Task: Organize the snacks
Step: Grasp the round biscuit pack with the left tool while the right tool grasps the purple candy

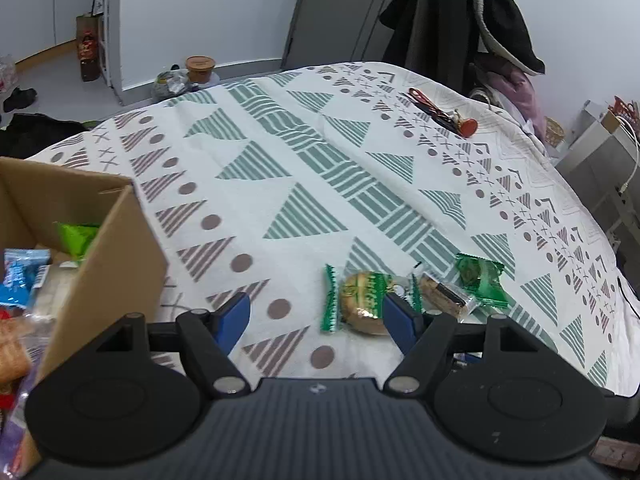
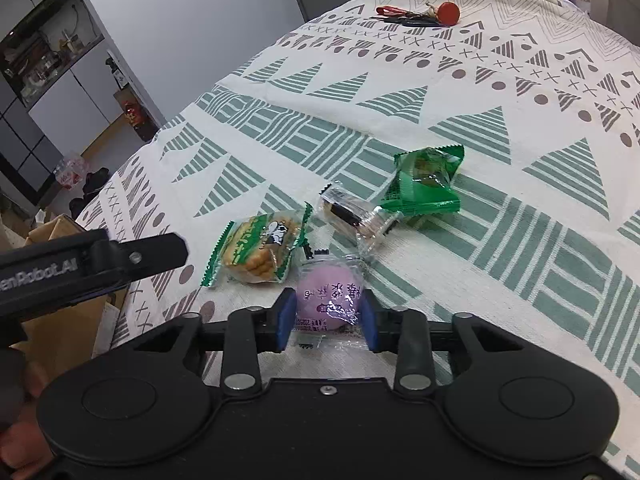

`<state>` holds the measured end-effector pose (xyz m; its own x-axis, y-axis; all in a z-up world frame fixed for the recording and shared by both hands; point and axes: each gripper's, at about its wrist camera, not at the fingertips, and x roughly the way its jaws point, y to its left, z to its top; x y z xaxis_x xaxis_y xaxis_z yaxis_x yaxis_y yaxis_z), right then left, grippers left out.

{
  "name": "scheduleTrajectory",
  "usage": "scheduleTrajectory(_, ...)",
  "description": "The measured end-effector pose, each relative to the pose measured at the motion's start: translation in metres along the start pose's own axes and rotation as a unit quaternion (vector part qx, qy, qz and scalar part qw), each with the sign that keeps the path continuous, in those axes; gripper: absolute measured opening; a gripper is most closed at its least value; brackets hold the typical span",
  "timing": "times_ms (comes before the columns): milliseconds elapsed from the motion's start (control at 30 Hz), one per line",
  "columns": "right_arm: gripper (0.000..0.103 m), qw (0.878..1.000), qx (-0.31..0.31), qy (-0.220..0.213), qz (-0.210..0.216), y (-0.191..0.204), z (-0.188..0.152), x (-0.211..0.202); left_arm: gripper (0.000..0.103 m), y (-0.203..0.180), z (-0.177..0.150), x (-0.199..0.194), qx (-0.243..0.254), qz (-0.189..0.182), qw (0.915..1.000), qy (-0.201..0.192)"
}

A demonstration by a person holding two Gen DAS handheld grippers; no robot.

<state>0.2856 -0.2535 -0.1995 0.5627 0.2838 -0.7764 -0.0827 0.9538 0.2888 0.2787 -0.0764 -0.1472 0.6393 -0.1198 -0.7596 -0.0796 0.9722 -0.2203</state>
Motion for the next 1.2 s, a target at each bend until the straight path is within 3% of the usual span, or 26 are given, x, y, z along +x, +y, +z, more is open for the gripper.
scheduleTrajectory(633,0.030,0.997,0.069,-0.011,-0.033,-0.044,0.008,-0.016,0.075,-0.040,0.000,0.046,0.038,-0.008,0.9989,0.028)
scheduleTrajectory(967,0.033,0.997,0.065,-0.016,-0.043,-0.050,0.010,-0.013,0.075,-0.050,-0.005,0.068,0.059,0.004,0.9973,0.044)
scheduleTrajectory(1200,0.035,0.998,0.035,-0.017,-0.055,-0.041,0.010,-0.008,0.053,-0.052,-0.005,0.063,0.070,0.008,0.9967,0.041)
